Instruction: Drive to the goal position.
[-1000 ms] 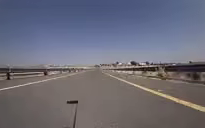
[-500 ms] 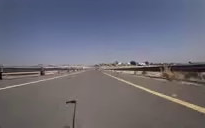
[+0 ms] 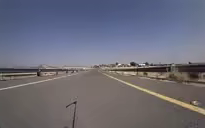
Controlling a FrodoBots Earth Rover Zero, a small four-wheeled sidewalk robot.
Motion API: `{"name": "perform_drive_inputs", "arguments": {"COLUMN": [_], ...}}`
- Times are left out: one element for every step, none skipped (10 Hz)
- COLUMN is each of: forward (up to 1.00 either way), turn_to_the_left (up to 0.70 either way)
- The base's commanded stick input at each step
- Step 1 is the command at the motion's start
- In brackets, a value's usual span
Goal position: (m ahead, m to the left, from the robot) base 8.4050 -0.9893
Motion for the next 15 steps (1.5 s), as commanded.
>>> {"name": "perform_drive_inputs", "arguments": {"forward": [1.0, 1.0, 1.0, 1.0, 1.0, 1.0, 1.0, 1.0, 1.0, 1.0, 1.0, 1.0, 1.0, 1.0, 1.0], "turn_to_the_left": [0.0, 0.0, 0.0, 0.0, 0.0, 0.01, 0.13, 0.33, 0.0, 0.0, 0.0, 0.0, 0.0, 0.0, 0.0]}}
